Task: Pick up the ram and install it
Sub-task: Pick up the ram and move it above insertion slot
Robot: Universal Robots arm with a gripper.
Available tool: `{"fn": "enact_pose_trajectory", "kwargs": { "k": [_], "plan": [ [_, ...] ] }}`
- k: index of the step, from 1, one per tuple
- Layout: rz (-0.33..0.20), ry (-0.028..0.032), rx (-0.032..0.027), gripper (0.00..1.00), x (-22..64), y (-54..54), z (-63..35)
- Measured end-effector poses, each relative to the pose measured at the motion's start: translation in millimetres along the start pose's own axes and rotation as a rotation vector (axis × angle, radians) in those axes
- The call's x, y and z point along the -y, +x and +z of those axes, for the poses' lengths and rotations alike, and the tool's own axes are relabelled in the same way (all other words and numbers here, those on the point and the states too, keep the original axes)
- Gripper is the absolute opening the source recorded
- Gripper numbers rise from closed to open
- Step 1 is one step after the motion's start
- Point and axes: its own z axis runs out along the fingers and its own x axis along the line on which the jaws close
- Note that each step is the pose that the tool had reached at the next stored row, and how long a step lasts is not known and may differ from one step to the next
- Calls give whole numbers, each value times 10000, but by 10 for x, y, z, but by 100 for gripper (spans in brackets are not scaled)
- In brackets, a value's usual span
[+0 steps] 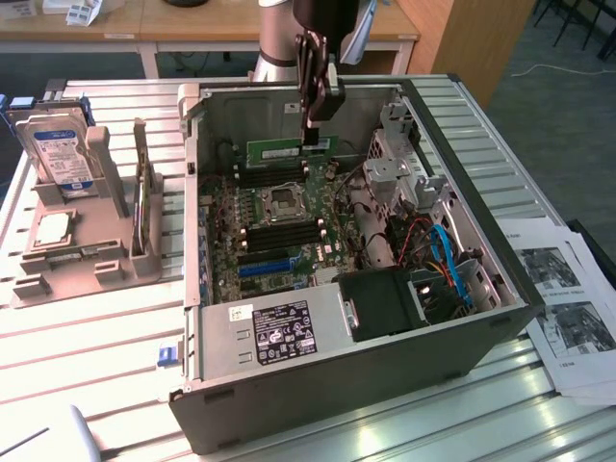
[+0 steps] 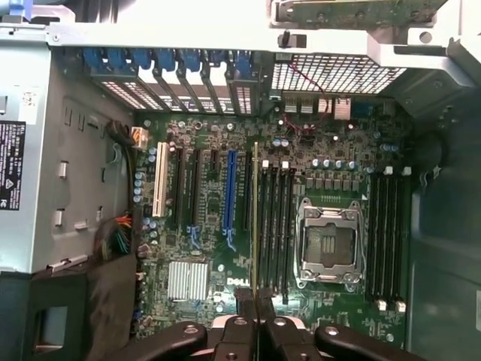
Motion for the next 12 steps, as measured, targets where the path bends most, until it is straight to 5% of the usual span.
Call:
{"fn": "enact_pose_trajectory", "kwargs": {
  "k": [12],
  "plan": [
    [0,1,0,12,10,-8,218]
  ]
}}
